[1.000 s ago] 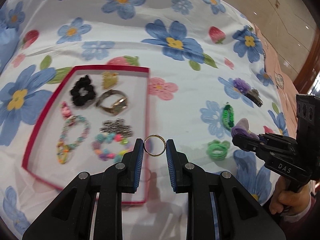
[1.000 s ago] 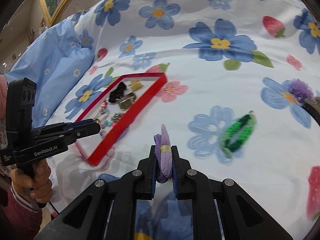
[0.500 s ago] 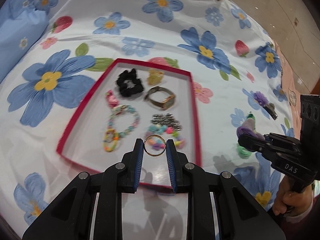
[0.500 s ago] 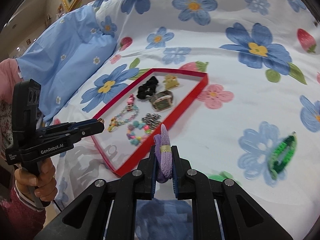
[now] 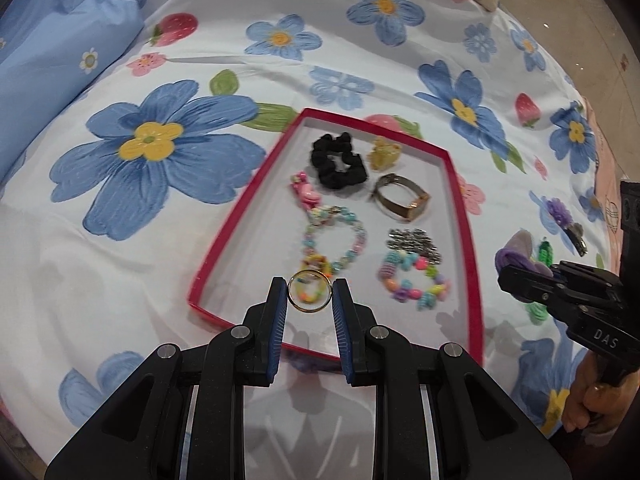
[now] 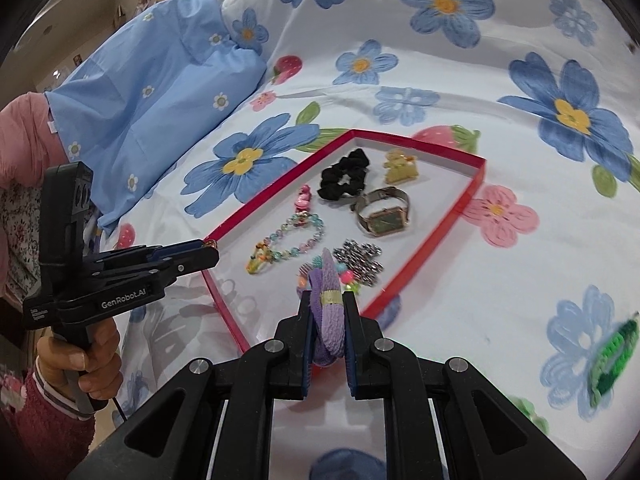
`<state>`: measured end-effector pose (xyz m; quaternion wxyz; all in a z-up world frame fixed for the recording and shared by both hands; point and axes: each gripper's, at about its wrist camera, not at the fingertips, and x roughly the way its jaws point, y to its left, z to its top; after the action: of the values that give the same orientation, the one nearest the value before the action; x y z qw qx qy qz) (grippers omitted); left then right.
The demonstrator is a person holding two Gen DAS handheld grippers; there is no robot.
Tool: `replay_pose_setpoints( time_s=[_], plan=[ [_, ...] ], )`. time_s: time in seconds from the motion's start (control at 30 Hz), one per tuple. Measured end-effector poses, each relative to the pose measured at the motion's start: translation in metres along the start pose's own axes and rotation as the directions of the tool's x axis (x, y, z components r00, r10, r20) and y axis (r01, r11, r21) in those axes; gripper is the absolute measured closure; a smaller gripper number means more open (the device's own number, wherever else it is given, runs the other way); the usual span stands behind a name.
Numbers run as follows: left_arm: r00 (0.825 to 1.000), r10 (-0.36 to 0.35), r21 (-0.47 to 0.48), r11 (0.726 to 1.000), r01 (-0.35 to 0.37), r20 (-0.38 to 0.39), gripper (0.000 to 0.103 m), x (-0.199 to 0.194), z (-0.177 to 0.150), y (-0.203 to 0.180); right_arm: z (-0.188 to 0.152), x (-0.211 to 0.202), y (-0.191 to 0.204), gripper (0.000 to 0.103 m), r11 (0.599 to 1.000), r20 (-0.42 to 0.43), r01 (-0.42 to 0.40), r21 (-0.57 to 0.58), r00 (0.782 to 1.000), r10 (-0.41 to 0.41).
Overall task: Organize jewelry
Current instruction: 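Carry the gold ring and purple hair tie into the red tray with both tools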
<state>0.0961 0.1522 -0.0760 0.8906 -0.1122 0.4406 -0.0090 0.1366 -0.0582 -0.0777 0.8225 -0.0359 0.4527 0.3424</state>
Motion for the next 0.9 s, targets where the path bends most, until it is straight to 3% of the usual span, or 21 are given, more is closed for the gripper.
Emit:
replay_pose_setpoints(
  time_s=[0.5,0.9],
  plan=[
    [0.994,0.07,0.004,0.998,-0.07,-0.085,0.082,0.041,0.011,0.018,0.016,0.06,0.012,0.09,0.998,-0.11,-0.004,-0.056,0.994,-0.002],
    [0.988,0.071,0.018,0.997,-0.07,-0.135,0.082,0.057,0.008,0.018,0.013,0.083,0.014,0.086,0.996,-0.165,0.013,-0.093,0.986,-0.028]
  ],
)
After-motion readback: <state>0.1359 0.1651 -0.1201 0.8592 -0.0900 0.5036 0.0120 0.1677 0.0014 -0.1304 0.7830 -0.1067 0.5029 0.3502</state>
